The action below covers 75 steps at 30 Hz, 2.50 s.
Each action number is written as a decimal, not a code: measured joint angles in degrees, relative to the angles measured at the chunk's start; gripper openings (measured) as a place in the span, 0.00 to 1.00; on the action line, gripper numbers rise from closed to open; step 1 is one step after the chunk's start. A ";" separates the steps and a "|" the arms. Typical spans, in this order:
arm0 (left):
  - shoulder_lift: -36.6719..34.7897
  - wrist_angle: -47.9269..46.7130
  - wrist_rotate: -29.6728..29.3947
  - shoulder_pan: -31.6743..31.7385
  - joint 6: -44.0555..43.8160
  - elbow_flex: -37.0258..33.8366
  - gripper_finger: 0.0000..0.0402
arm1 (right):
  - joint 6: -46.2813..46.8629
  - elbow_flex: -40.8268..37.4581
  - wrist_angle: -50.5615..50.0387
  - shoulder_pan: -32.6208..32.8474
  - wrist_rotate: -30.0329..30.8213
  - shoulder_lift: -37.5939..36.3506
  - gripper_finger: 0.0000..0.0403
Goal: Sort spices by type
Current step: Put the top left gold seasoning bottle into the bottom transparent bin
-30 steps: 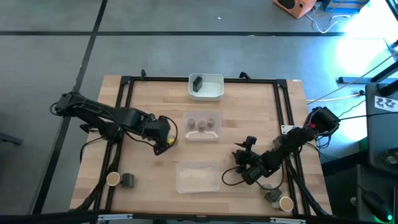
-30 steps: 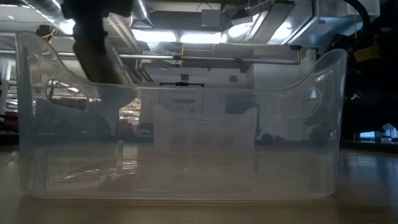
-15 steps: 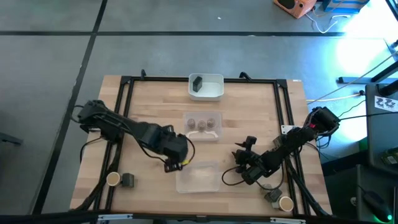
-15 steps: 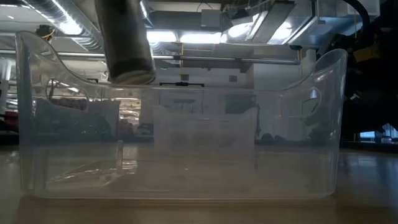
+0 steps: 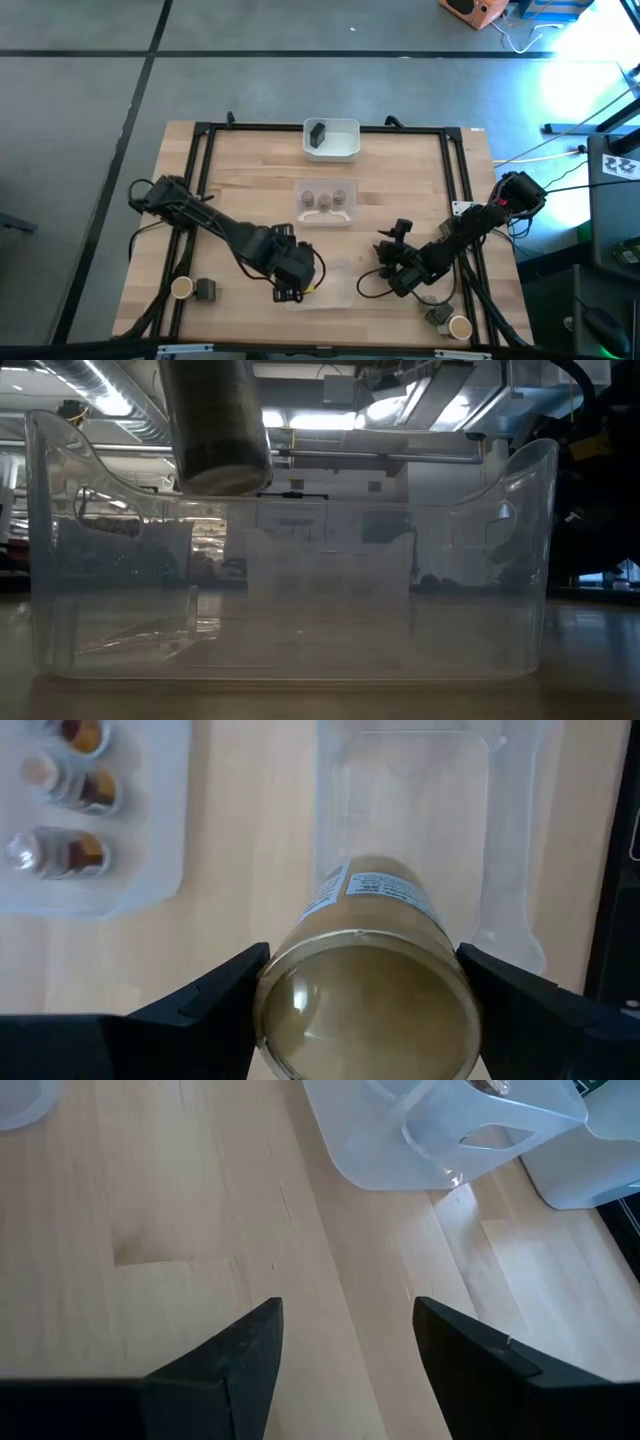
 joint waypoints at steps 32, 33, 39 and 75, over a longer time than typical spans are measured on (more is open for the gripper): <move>9.66 5.26 3.54 1.13 7.55 -1.42 0.70 | 0.04 0.00 0.32 0.00 -0.09 0.00 0.56; 9.66 5.40 3.54 1.15 7.55 -1.42 0.70 | 0.04 0.00 0.30 0.00 -0.09 0.00 0.56; 9.64 5.72 3.46 1.41 7.55 -1.42 0.70 | 0.04 0.00 0.30 0.00 -0.10 0.00 0.56; 9.48 7.62 4.34 1.48 4.42 -1.45 0.86 | 0.04 0.00 0.32 0.00 -0.48 0.00 0.56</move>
